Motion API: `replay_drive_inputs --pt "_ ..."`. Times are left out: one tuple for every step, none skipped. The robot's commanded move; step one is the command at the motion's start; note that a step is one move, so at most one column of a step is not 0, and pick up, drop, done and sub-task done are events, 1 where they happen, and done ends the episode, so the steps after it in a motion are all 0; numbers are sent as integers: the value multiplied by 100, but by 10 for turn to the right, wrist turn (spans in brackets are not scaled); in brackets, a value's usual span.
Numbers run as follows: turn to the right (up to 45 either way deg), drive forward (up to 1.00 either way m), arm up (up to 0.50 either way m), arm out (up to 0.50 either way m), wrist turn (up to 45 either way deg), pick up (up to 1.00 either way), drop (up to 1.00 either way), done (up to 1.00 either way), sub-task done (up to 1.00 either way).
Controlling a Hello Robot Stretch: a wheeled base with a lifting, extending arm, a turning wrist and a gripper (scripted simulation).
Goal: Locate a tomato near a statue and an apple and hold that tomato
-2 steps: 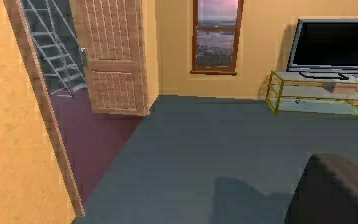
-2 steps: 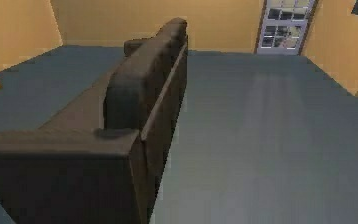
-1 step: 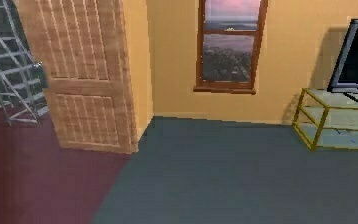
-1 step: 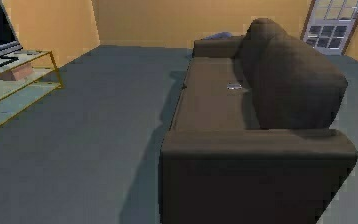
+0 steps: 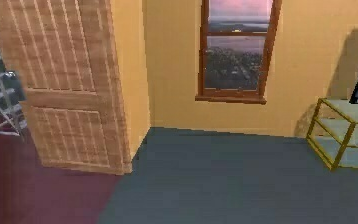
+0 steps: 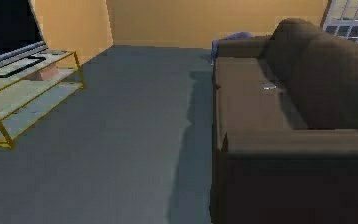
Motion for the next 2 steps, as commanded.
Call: replay_drive_inputs --pt "-450 0 0 0 0 0 0 0 0" --pt "0 55 0 0 0 0 0 0 0"
